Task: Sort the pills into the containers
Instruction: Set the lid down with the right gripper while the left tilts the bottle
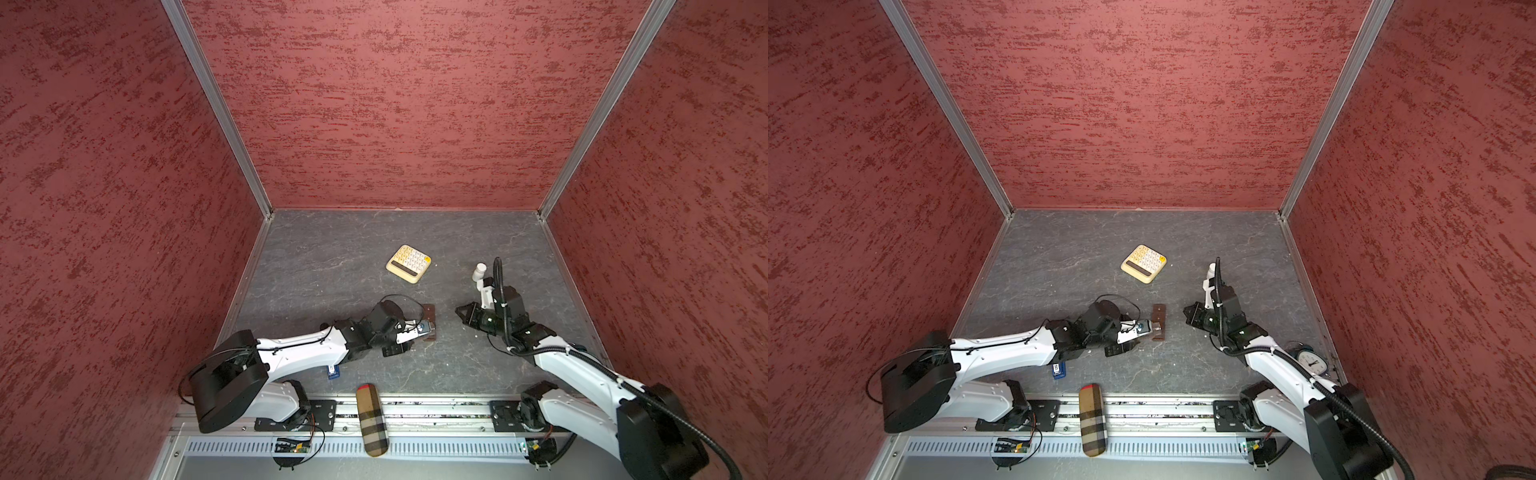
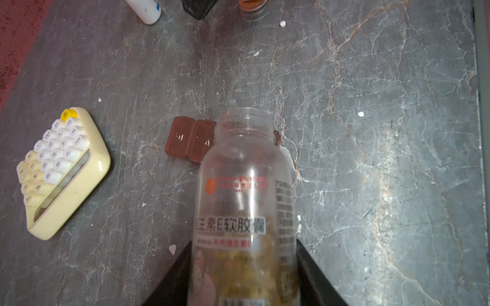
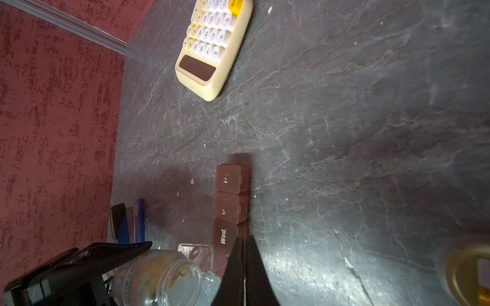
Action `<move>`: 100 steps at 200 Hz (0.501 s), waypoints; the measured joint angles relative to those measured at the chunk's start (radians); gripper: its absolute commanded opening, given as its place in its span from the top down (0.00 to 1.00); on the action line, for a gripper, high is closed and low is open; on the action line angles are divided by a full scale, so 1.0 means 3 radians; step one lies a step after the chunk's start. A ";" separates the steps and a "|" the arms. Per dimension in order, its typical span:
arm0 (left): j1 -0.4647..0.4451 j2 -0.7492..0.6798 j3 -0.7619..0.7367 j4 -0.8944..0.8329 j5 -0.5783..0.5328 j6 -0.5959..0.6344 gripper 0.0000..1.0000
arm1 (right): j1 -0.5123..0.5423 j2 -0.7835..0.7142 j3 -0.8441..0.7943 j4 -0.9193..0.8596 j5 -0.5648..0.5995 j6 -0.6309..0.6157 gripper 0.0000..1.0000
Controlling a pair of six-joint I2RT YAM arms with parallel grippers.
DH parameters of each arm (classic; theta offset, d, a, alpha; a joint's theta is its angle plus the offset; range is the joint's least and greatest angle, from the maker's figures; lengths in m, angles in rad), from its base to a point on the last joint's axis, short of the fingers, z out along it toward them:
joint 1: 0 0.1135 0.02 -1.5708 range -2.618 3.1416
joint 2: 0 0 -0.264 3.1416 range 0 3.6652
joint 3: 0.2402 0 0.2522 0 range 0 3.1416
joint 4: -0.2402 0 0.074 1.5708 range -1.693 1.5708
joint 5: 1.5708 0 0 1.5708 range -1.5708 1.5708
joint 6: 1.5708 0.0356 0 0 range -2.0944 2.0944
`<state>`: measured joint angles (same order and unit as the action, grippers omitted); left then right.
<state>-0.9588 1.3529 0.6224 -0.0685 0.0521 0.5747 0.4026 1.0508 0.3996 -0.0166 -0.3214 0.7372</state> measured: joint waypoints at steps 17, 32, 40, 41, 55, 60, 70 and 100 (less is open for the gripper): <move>0.0037 0.0022 0.0003 -0.0024 0.0025 0.0022 1.00 | -0.0001 0.0022 0.0000 0.0018 -0.0008 -0.0001 0.93; 0.0075 0.0039 0.0008 -0.0043 0.0052 0.0037 1.00 | 0.0000 0.0048 0.0000 0.0031 -0.0017 -0.0001 0.93; 0.0088 0.0055 0.0017 -0.0061 0.0060 0.0053 1.00 | -0.0001 0.0065 0.0000 0.0042 -0.0022 -0.0001 0.93; 0.0090 0.0057 0.0019 -0.0064 0.0060 0.0057 1.00 | 0.0000 0.0066 0.0000 0.0043 -0.0022 -0.0001 0.93; 0.0113 0.0085 0.0046 -0.0104 0.0069 0.0084 1.00 | 0.0000 0.0098 0.0000 0.0053 -0.0029 -0.0001 0.93; 0.0117 0.0086 0.0053 -0.0120 0.0071 0.0089 1.00 | 0.0000 0.0109 0.0000 0.0056 -0.0031 -0.0001 0.93; 0.0128 0.0089 0.0071 -0.0153 0.0074 0.0103 1.00 | -0.0001 0.0132 0.0000 0.0064 -0.0033 -0.0001 0.93; 0.0132 0.0098 0.0158 -0.0280 0.0085 0.0151 1.00 | 0.0000 0.0183 0.0000 0.0099 -0.0041 -0.0003 0.93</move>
<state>-0.9192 1.3823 0.6697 -0.1524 0.0776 0.6201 0.4026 1.1057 0.3996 0.0132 -0.3336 0.7364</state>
